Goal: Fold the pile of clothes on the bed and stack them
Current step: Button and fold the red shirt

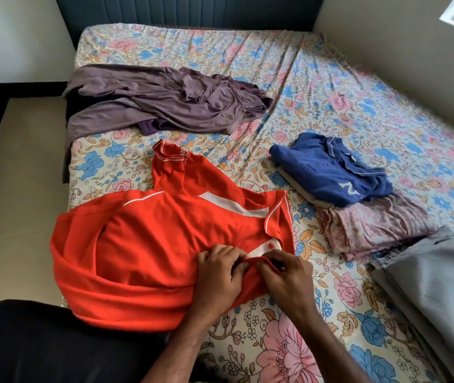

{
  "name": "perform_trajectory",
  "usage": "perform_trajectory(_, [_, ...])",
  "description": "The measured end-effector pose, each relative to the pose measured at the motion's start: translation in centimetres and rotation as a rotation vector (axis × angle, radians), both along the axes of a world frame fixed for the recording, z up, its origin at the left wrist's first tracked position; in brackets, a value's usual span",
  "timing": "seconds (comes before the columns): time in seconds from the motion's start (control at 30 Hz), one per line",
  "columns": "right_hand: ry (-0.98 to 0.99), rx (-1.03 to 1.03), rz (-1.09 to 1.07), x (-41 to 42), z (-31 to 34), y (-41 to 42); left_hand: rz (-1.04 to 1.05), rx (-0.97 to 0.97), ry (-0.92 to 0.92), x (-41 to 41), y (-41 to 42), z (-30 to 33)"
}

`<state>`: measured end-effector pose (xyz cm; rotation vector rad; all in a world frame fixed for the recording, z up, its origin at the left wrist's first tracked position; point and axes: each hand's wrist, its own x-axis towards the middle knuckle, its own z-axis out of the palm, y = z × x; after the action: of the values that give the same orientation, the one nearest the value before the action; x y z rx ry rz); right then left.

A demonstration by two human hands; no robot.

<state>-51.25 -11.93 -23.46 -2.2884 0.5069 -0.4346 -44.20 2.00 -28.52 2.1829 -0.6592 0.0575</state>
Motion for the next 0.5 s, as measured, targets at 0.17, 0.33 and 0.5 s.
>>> perform_trajectory(0.17, [0.148, -0.21, -0.002, 0.4, 0.6, 0.8, -0.014, 0.047, -0.003, 0.0, 0.1, -0.2])
perform_trajectory(0.33, [0.394, -0.425, 0.098, 0.9, 3.0, 0.3, -0.034, -0.008, 0.003, -0.1, 0.4, 0.0])
perform_trajectory(0.5, [0.46, -0.35, 0.166, 0.3, 5.3, -0.5, 0.05, -0.098, 0.041, -0.1, 0.1, 0.0])
